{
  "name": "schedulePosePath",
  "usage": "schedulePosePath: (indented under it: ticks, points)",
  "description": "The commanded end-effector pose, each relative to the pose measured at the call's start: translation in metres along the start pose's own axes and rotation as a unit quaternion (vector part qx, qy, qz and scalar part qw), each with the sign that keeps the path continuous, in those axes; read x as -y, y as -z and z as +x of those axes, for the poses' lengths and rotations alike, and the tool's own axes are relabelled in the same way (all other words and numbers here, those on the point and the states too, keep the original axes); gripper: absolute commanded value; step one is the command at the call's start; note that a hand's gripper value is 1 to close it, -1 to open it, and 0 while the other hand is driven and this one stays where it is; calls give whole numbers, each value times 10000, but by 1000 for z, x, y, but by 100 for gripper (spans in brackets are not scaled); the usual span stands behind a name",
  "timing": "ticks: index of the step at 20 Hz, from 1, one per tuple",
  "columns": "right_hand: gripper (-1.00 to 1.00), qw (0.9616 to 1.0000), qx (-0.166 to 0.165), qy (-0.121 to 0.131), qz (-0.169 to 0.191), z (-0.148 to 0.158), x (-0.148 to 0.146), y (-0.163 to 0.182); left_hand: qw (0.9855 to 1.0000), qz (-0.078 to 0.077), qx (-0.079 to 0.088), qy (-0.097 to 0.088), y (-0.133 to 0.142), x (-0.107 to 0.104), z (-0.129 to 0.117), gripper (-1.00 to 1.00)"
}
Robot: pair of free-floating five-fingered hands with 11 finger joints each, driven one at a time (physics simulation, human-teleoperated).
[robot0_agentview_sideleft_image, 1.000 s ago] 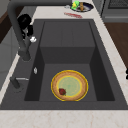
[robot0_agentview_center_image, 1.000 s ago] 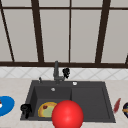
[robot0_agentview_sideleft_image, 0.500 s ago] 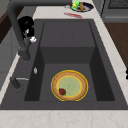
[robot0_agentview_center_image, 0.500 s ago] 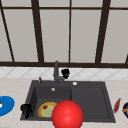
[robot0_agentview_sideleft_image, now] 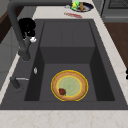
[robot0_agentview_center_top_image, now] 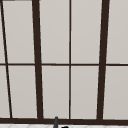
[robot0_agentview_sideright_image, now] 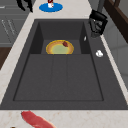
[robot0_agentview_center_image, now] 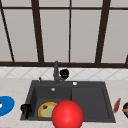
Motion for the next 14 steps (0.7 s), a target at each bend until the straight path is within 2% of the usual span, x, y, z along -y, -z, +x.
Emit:
schedulePosePath:
  ticks: [1,3,4,9,14]
  points:
    - [100,9992,279,-96,260,11,26,-9,10000,0,0,0,0,0,0,0]
    - [100,9990,153,-373,178,16,26,-14,10000,0,0,0,0,0,0,0]
    - [100,9990,35,-413,146,19,26,-16,10000,0,0,0,0,0,0,0]
    - [100,9966,-765,-295,-109,32,26,-23,10000,0,0,0,0,0,0,0]
    - [100,9900,-1383,-147,-256,43,26,-26,10000,0,0,0,0,0,0,0]
